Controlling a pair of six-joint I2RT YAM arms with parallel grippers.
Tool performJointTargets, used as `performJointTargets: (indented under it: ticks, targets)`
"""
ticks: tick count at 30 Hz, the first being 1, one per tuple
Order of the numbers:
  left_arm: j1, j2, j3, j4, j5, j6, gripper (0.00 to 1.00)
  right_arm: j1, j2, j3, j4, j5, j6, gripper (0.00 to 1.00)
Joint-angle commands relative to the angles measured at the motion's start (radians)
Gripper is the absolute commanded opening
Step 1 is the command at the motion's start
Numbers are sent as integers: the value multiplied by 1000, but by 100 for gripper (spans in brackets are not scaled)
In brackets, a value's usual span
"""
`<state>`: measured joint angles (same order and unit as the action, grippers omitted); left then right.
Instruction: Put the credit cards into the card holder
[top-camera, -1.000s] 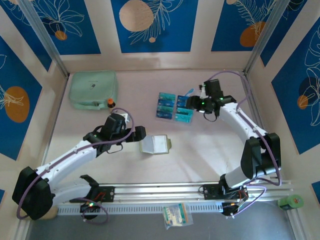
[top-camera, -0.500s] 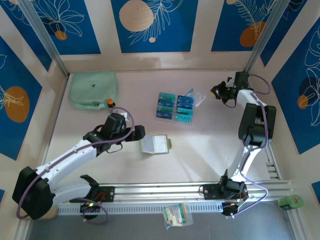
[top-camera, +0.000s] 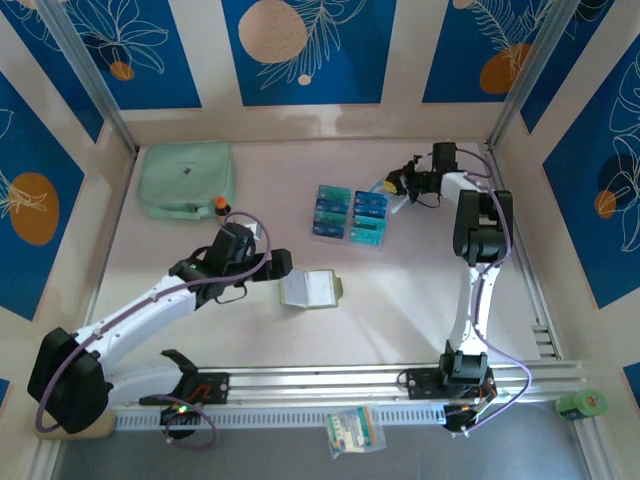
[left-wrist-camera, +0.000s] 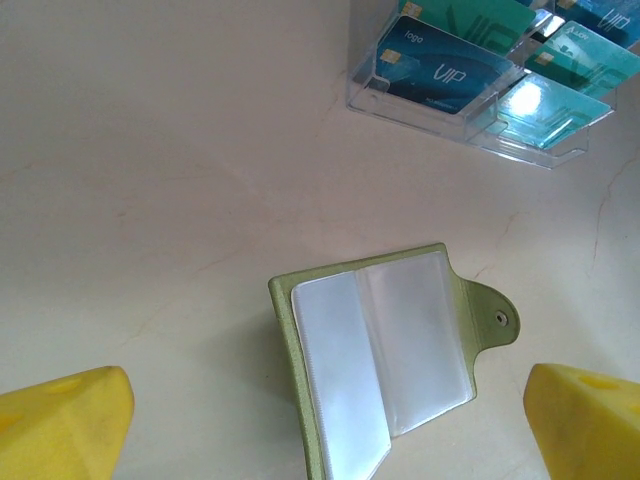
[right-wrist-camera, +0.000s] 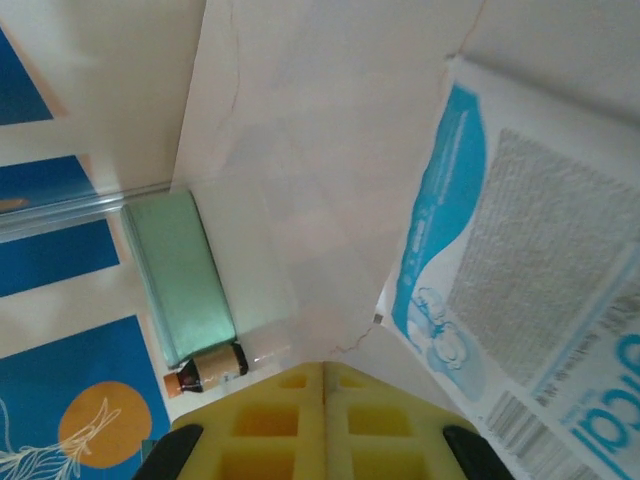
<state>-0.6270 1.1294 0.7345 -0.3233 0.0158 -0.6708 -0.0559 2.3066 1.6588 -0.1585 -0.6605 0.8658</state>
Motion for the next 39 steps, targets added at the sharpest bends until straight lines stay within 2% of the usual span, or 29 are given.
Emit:
performJointTargets:
  ticks: [1,15,30,39]
  targets:
    - [-8,0,21,-11,-16,12,100,-6,6,-46,58,-82,39,0]
    - [-10,-35,-7,-3,-11,7,100,12,-113,-306,199,-185,8,0]
    - [-9,-86,-40,0,-8,-6,100,40,-278,-576,274,-185,-15,0]
    - [-10,-85,-52,7,-11,-1,100,45,-471,-717,244,-140,-36,0]
